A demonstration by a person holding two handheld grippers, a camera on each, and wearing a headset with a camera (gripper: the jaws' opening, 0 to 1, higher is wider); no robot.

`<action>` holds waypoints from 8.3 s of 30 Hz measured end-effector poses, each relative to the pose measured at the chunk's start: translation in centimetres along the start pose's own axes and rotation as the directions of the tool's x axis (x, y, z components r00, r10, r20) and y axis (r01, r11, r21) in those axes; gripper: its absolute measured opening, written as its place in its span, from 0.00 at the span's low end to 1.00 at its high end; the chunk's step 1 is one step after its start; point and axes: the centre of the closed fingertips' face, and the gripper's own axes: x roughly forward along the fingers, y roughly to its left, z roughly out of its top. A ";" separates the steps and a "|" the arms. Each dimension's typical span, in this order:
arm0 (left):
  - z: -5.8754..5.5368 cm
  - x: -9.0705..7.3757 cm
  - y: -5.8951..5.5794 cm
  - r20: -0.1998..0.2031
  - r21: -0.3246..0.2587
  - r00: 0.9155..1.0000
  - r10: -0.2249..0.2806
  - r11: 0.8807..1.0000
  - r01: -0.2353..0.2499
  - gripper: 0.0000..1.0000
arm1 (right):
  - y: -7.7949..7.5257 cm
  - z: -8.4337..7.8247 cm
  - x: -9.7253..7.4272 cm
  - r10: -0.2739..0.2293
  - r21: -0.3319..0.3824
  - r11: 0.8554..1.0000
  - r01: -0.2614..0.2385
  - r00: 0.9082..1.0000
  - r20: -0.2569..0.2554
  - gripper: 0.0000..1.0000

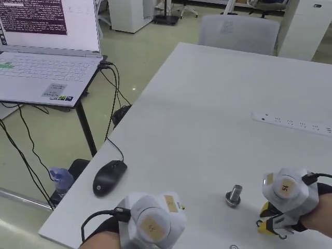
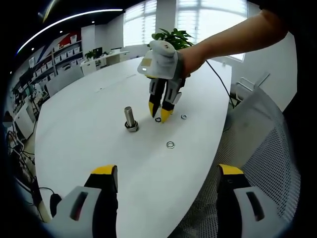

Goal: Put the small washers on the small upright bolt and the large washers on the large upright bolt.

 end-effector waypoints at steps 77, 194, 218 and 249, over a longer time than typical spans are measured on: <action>0.7 0.6 0.0 -0.009 0.011 1.000 0.009 1.000 -0.009 0.78 | -3.4 -3.9 -8.5 -0.128 0.171 0.976 0.133 0.991 -0.038 0.13; 1.9 -0.4 0.4 0.068 -0.105 0.996 0.051 0.993 -0.044 0.83 | -1.8 -2.4 -8.8 -0.100 0.111 0.989 0.097 0.995 0.027 0.21; 1.8 -0.9 1.1 0.084 -0.088 0.994 0.070 0.994 -0.063 0.73 | 1.9 -3.1 -6.0 -0.078 0.135 0.988 0.072 0.996 0.034 0.18; 1.0 -0.3 1.9 0.044 -0.031 0.998 0.047 0.998 -0.046 0.81 | 0.6 -4.9 -1.6 -0.063 0.188 0.980 0.063 0.998 -0.004 0.18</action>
